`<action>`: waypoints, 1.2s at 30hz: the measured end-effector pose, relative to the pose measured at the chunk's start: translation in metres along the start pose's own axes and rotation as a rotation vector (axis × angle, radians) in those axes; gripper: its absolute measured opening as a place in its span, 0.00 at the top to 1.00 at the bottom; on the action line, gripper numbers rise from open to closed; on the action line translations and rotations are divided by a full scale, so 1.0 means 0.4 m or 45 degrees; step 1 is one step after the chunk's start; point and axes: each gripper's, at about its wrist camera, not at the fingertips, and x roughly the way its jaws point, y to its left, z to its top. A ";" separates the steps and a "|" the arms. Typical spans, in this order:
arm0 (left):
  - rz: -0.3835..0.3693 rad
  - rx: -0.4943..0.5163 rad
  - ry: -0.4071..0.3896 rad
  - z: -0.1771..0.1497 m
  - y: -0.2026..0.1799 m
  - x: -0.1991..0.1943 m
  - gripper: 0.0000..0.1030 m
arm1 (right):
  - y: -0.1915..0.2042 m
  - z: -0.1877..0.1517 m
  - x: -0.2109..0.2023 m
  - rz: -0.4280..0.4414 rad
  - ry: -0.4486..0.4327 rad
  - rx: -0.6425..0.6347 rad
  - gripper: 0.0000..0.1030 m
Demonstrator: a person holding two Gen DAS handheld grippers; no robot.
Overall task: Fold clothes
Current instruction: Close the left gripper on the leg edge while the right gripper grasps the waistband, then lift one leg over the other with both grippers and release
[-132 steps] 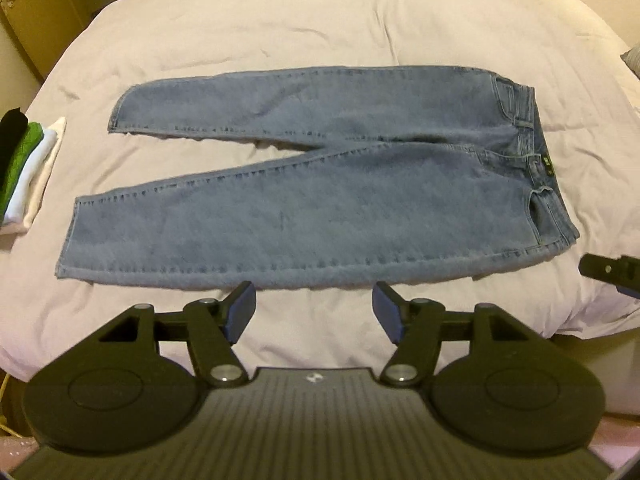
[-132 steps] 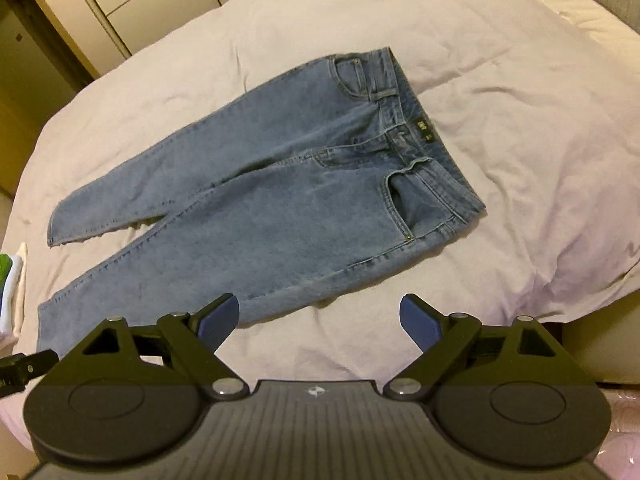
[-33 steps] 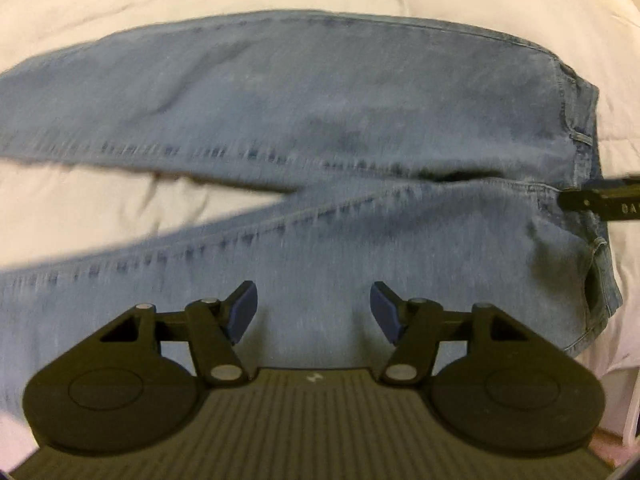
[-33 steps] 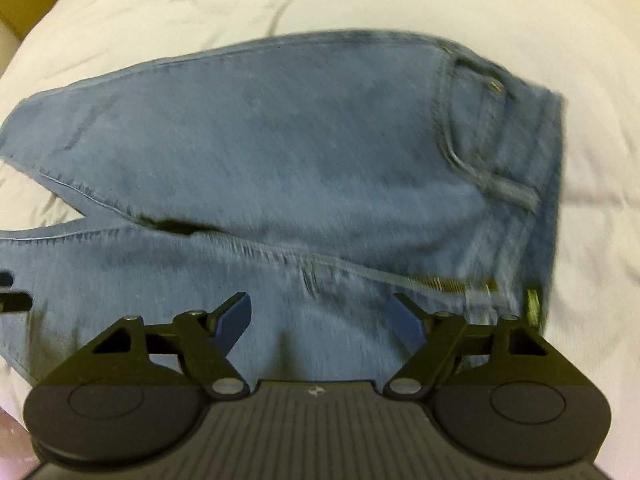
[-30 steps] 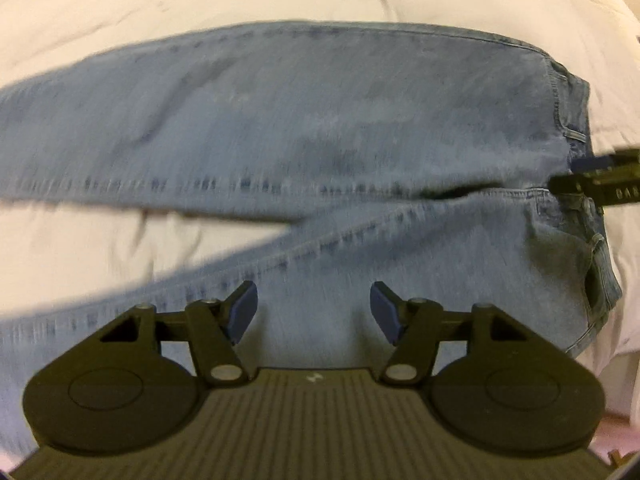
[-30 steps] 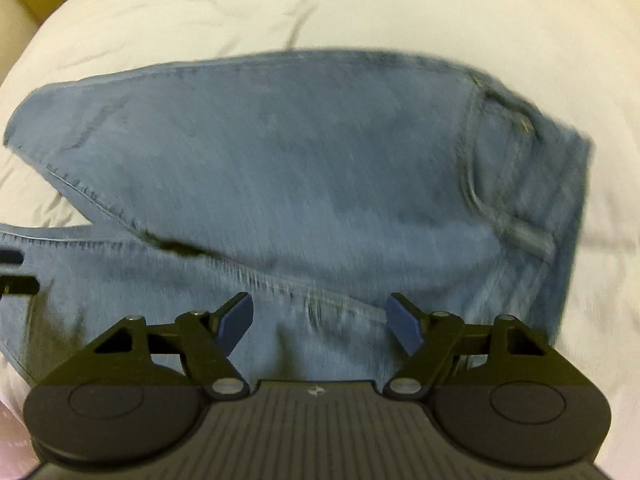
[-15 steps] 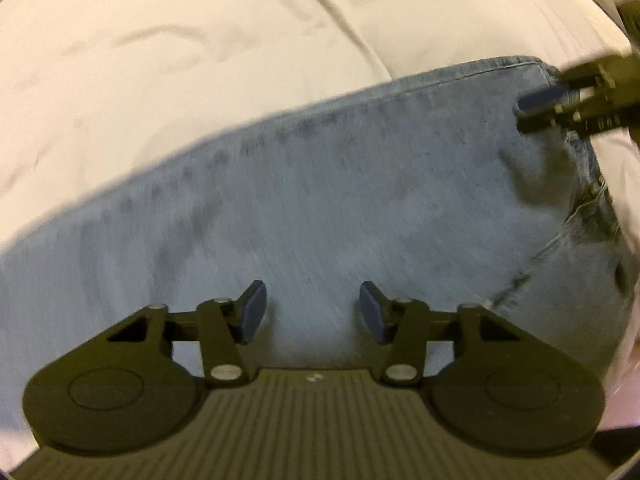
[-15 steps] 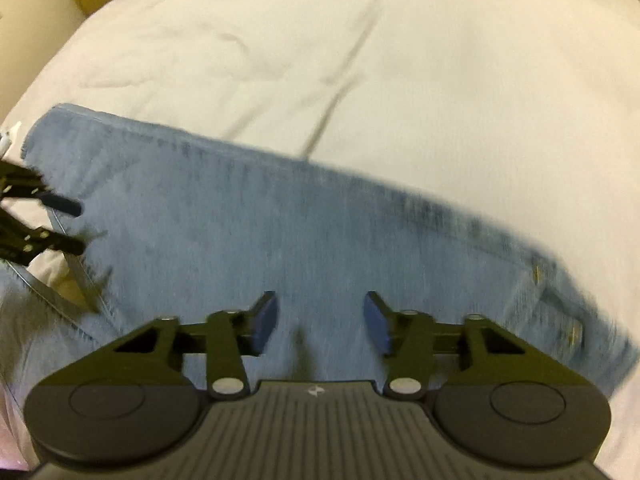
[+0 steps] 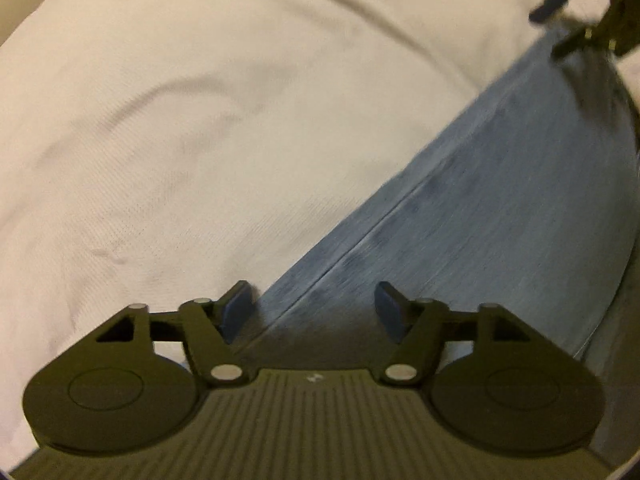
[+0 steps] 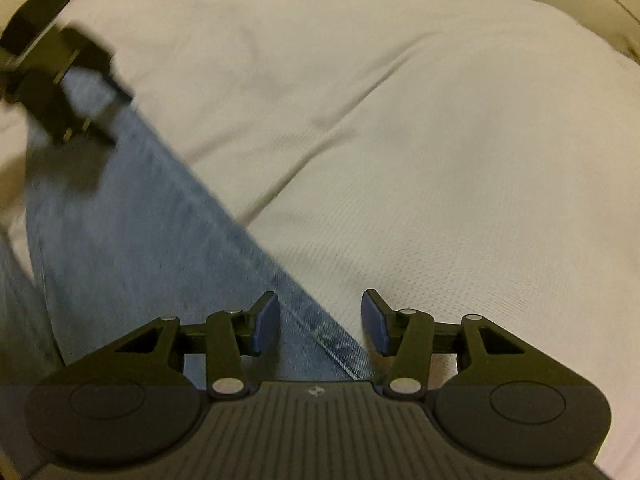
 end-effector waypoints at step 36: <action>0.000 -0.518 0.043 -0.496 -0.656 -0.338 0.90 | 0.601 -0.556 -0.362 -0.283 0.073 0.092 0.83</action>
